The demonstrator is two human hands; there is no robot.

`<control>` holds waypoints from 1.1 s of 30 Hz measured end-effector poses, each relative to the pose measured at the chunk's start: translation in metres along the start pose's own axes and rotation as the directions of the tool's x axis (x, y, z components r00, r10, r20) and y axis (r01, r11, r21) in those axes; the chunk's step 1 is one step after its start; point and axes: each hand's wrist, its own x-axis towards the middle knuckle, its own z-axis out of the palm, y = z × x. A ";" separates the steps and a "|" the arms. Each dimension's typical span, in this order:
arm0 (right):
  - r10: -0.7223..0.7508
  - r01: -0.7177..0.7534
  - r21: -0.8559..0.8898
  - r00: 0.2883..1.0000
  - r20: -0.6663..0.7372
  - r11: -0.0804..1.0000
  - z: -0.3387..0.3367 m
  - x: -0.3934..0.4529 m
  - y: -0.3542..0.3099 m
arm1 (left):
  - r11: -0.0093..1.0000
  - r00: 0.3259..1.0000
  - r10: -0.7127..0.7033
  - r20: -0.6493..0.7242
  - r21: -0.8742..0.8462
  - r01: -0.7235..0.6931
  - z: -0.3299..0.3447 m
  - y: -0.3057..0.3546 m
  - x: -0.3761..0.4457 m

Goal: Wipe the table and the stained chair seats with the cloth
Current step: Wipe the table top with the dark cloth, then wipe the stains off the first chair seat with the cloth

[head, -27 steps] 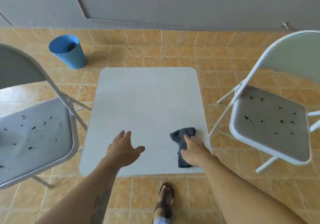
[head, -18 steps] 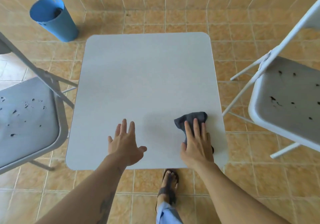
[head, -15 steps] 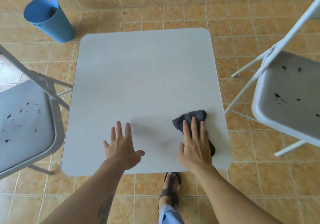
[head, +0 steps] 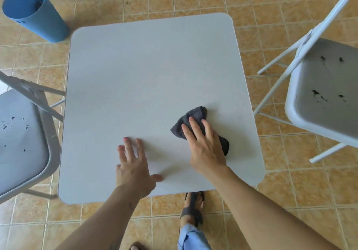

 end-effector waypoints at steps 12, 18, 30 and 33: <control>0.101 -0.084 0.136 0.987 -0.127 0.987 -0.018 0.017 -0.073 | 0.916 0.956 0.261 -0.135 -0.278 -0.290 -0.012 -0.066 -0.014; 0.142 -0.079 0.368 0.979 -0.146 0.926 0.004 0.039 -0.208 | 0.831 0.953 0.135 -0.273 -0.493 -0.259 -0.011 -0.188 -0.024; -0.359 0.361 0.332 0.931 -0.070 0.871 0.087 0.101 -0.521 | 0.765 0.871 -0.420 -0.256 -0.616 0.188 0.026 -0.506 -0.014; -0.474 0.452 0.302 0.881 -0.003 0.839 0.119 0.113 -0.574 | 0.729 0.823 -0.536 -0.189 -0.595 0.339 0.034 -0.552 0.000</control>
